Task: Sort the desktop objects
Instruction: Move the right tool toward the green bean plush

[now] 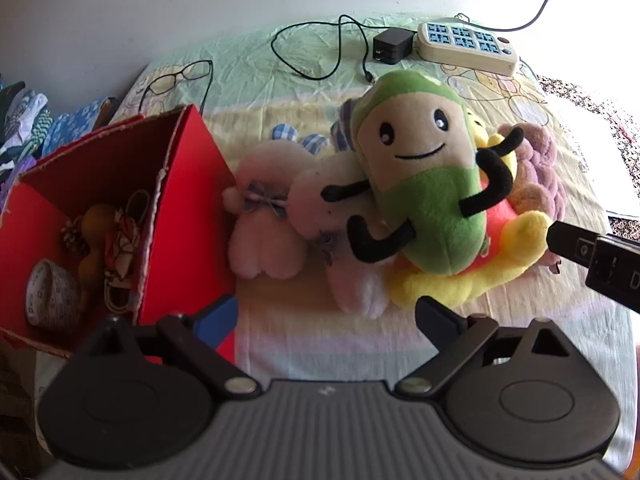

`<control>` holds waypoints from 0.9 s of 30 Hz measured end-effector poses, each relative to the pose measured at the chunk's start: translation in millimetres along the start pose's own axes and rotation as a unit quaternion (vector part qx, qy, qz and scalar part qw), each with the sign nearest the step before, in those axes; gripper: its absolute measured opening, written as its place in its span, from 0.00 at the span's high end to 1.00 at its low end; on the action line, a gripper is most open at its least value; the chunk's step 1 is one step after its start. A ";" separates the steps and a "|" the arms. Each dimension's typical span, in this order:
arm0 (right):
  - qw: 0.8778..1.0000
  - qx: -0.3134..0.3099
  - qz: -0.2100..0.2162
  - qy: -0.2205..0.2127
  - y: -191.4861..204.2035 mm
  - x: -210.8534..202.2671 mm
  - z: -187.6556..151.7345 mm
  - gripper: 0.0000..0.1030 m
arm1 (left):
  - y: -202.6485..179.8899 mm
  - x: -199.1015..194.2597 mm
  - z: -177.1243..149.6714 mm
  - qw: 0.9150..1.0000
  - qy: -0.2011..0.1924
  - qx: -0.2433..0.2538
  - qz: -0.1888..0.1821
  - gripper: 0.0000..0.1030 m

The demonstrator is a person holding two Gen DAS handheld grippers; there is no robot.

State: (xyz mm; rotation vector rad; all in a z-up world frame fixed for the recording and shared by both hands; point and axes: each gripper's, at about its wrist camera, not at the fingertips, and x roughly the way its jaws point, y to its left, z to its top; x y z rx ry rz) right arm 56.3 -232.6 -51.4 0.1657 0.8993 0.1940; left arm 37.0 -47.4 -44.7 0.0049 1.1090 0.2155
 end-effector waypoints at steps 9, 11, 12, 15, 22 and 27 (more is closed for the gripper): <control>1.000 0.002 0.007 0.008 2.3 6.6 0.9 0.42 | 5.9 13.7 1.1 1.000 0.026 -0.008 -0.006 0.06; 1.000 0.004 0.008 0.011 1.2 7.4 0.6 0.43 | 5.9 16.0 1.0 0.999 0.030 -0.008 -0.009 0.06; 1.000 0.006 0.009 0.013 0.7 8.0 0.6 0.42 | 6.1 16.7 0.6 0.999 0.031 -0.006 -0.012 0.06; 1.000 0.009 0.017 0.018 0.1 9.7 1.5 0.42 | 7.6 17.7 1.8 0.999 0.029 -0.005 -0.022 0.06; 0.999 0.006 0.035 0.014 5.0 12.1 10.6 0.42 | 12.0 19.5 9.1 0.999 0.024 -0.001 -0.035 0.07; 0.999 0.013 0.052 0.008 5.6 14.6 20.6 0.42 | 13.1 14.6 18.9 0.997 0.002 0.005 -0.080 0.09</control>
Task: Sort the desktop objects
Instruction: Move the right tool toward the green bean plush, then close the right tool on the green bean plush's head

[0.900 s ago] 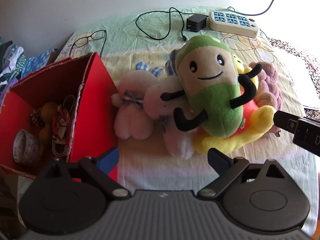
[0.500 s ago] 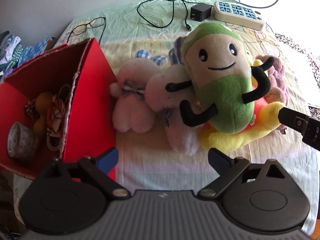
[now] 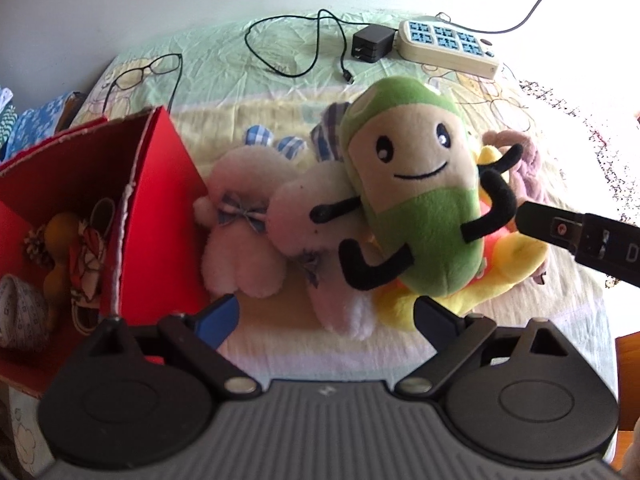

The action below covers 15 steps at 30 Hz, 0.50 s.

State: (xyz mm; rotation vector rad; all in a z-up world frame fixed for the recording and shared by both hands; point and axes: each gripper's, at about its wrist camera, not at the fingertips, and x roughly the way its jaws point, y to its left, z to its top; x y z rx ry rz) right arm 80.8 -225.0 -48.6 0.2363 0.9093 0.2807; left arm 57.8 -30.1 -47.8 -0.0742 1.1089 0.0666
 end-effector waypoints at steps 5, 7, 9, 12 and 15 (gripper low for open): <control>0.999 0.007 0.038 -0.008 2.4 -0.8 10.4 0.42 | 3.7 -1.3 15.1 0.997 -0.032 -0.011 -0.070 0.09; 0.998 0.007 0.054 -0.012 5.3 -0.1 13.3 0.42 | 2.3 2.6 20.4 0.996 -0.039 -0.007 -0.077 0.08; 0.998 0.004 0.067 -0.013 7.8 2.4 14.7 0.41 | 0.3 8.2 23.9 0.995 -0.037 -0.004 -0.097 0.08; 0.995 0.010 0.096 -0.001 7.8 11.2 18.4 0.41 | -5.1 15.3 25.4 0.993 -0.039 0.004 -0.109 0.08; 0.993 0.017 0.120 0.014 8.7 22.7 21.5 0.41 | -9.6 20.2 25.8 0.993 -0.042 0.015 -0.106 0.08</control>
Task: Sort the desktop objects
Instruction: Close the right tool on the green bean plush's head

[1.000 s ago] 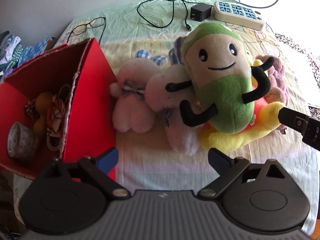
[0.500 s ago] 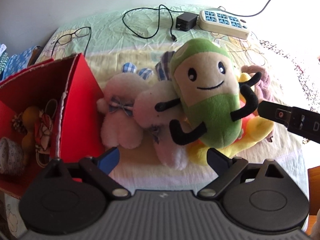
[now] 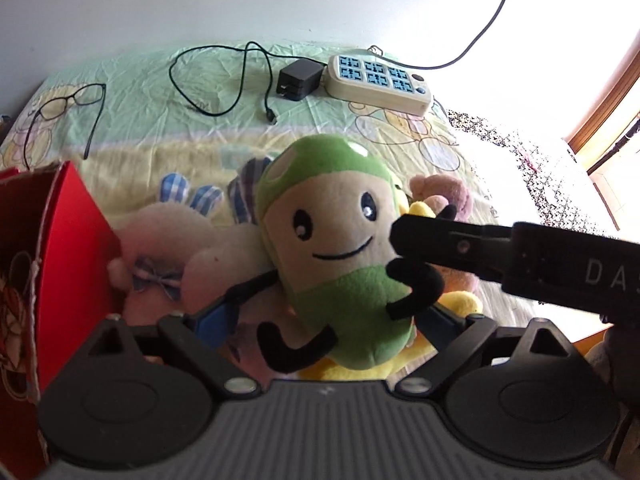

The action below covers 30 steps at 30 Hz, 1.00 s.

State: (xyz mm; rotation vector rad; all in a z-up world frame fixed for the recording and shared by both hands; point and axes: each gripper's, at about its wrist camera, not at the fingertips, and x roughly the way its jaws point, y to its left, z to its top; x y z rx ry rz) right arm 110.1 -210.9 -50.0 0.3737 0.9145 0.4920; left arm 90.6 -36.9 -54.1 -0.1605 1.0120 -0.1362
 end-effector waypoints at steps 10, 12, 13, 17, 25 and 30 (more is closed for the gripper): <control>1.000 0.000 0.030 0.007 2.6 19.5 2.3 0.41 | 5.8 3.3 5.2 1.000 -0.013 -0.007 0.001 0.12; 0.999 0.014 0.040 0.016 -2.4 22.5 2.0 0.41 | 2.7 5.3 4.8 1.000 -0.013 -0.002 0.009 0.13; 0.999 0.018 0.044 0.018 -3.2 22.9 1.5 0.41 | 1.7 6.2 4.9 1.000 -0.012 -0.001 0.012 0.14; 0.998 0.009 0.054 0.015 -0.6 21.4 0.7 0.51 | -0.2 5.7 6.2 1.000 -0.008 -0.001 0.018 0.15; 0.998 -0.004 0.054 0.017 4.2 16.0 -0.8 0.56 | -10.2 -3.0 2.6 1.000 -0.013 0.017 0.017 0.28; 0.999 -0.006 0.049 0.013 6.2 3.6 -4.9 0.58 | -9.0 -11.0 -2.3 1.000 -0.010 0.006 -0.003 0.36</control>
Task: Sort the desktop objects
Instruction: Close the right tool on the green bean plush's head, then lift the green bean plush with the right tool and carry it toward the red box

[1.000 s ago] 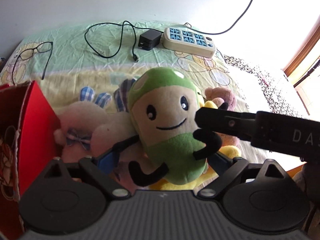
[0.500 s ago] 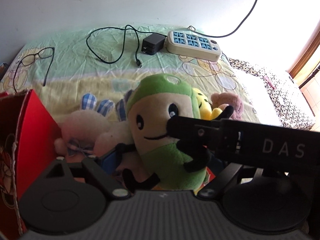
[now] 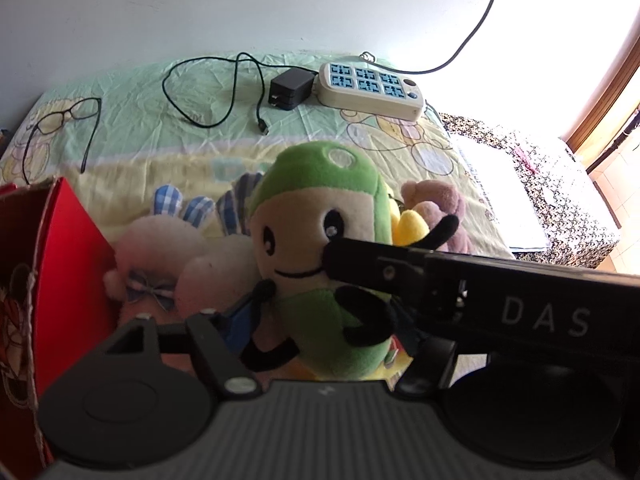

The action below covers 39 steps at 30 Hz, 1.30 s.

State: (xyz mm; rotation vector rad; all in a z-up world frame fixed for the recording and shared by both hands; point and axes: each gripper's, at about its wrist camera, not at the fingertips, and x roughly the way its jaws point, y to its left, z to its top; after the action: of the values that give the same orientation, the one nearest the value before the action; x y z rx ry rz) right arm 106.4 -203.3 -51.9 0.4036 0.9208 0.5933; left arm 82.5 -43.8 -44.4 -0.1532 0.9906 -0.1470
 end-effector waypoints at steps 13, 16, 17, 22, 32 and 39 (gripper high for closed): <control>1.000 -0.016 -0.007 -0.012 21.5 -29.4 -19.5 0.59 | -13.1 -33.8 -24.4 1.000 -0.021 0.018 -0.008 0.43; 1.000 -0.020 -0.007 -0.013 27.0 -34.7 -24.8 0.59 | -13.8 -41.2 -30.9 1.000 -0.025 0.017 -0.009 0.43; 1.000 -0.021 -0.006 -0.013 28.7 -36.0 -26.6 0.59 | -13.5 -43.9 -33.6 0.999 -0.026 0.016 -0.008 0.43; 0.999 -0.038 0.000 -0.007 40.7 -40.3 -41.0 0.59 | -9.7 -58.0 -52.7 0.999 -0.031 0.009 0.001 0.43; 0.998 -0.057 -0.003 0.008 69.4 -42.1 -79.9 0.59 | 8.2 -81.8 -93.4 1.000 -0.024 0.002 0.002 0.43; 0.999 -0.039 -0.017 0.001 100.1 -44.8 -105.7 0.59 | 29.6 -107.7 -113.6 0.999 -0.017 0.028 -0.013 0.43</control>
State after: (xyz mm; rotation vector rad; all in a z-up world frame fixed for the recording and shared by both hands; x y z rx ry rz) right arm -32.6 -146.7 -26.1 0.3157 0.9018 0.5961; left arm -69.5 -1.1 -23.2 -0.1176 0.9491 -0.1952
